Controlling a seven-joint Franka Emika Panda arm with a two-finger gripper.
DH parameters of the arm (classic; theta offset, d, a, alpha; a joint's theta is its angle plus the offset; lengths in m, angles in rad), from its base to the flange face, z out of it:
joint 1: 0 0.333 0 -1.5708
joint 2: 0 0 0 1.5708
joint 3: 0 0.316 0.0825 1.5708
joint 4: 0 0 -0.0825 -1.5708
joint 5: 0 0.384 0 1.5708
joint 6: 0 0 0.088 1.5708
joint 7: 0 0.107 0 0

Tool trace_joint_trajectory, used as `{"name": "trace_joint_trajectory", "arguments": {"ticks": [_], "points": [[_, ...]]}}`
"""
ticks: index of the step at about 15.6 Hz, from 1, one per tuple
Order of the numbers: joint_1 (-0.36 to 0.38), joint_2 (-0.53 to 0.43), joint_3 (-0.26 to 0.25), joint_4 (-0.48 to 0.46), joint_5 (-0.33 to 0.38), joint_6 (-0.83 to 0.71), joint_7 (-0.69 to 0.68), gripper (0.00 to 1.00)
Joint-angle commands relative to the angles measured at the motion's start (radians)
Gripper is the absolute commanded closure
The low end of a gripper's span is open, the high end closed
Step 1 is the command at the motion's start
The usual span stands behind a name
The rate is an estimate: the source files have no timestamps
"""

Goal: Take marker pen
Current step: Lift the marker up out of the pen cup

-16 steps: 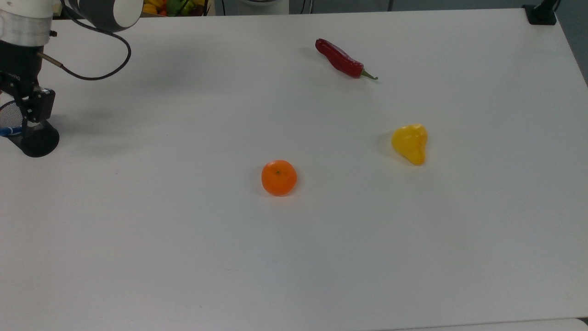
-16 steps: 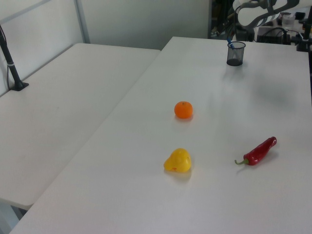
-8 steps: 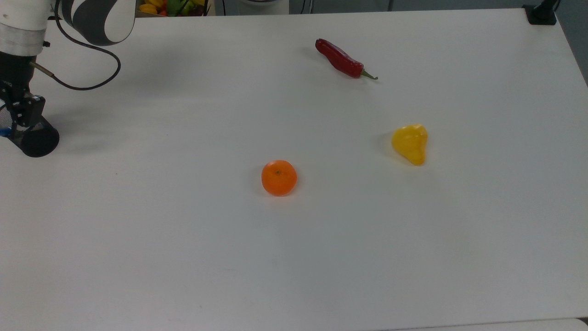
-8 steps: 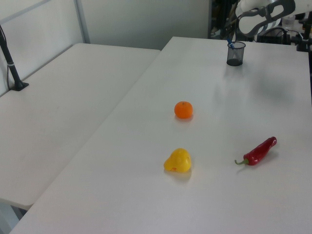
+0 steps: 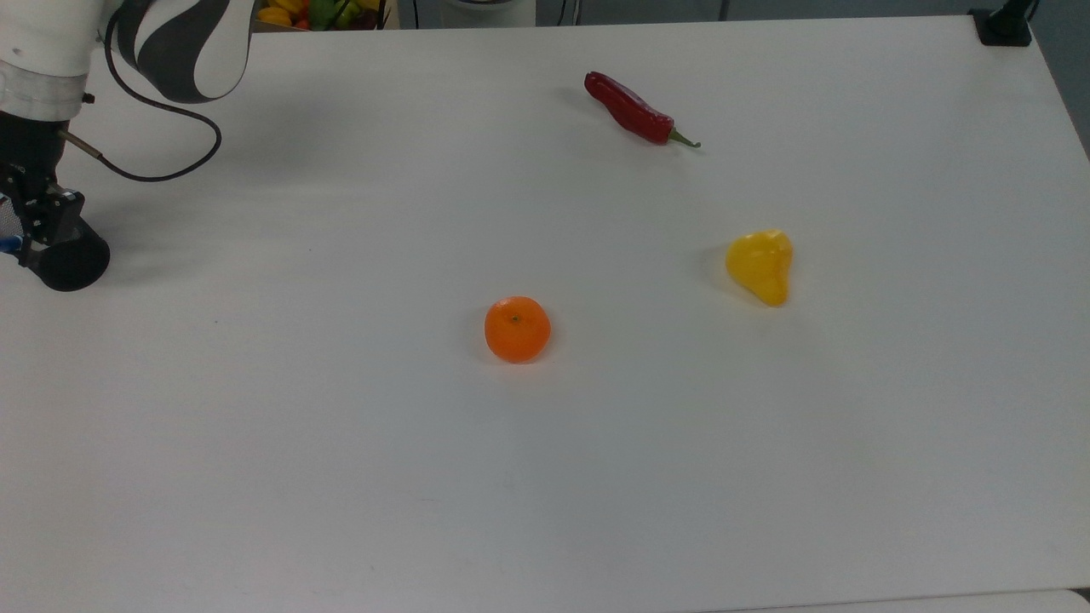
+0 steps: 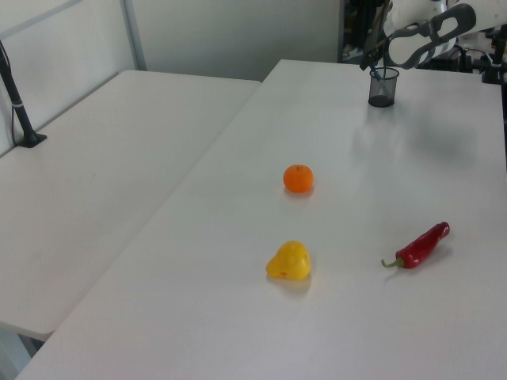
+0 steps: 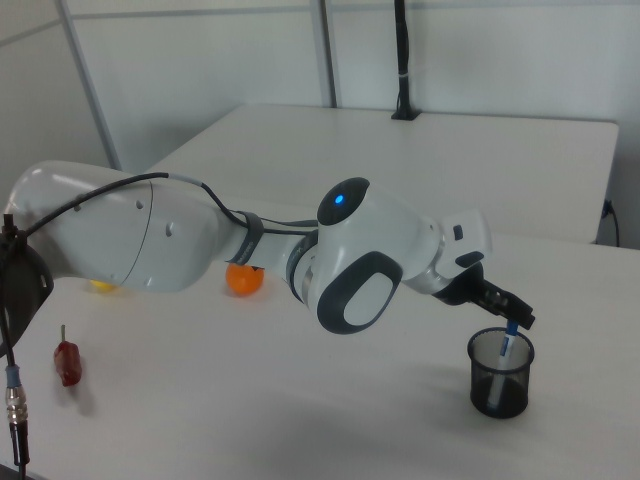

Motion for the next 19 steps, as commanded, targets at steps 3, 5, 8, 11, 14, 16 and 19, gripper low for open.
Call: {"name": "trace_joint_trajectory", "arguments": {"ticks": [3, 5, 8, 11, 14, 16, 19], "points": [[-0.011, 0.017, -0.007, 0.016, -0.036, 0.024, 0.0, 0.45], [-0.013, 0.017, -0.007, 0.016, -0.042, 0.024, -0.001, 0.61], [-0.013, 0.016, -0.007, 0.016, -0.046, 0.024, 0.0, 0.94], [-0.013, 0.013, -0.007, 0.016, -0.046, 0.024, -0.001, 1.0], [-0.014, -0.001, -0.007, 0.016, -0.046, 0.022, -0.001, 1.0], [-0.014, -0.027, -0.009, 0.016, -0.046, 0.021, 0.0, 1.0], [-0.014, -0.065, -0.007, 0.016, -0.046, 0.016, 0.002, 1.0]]}}
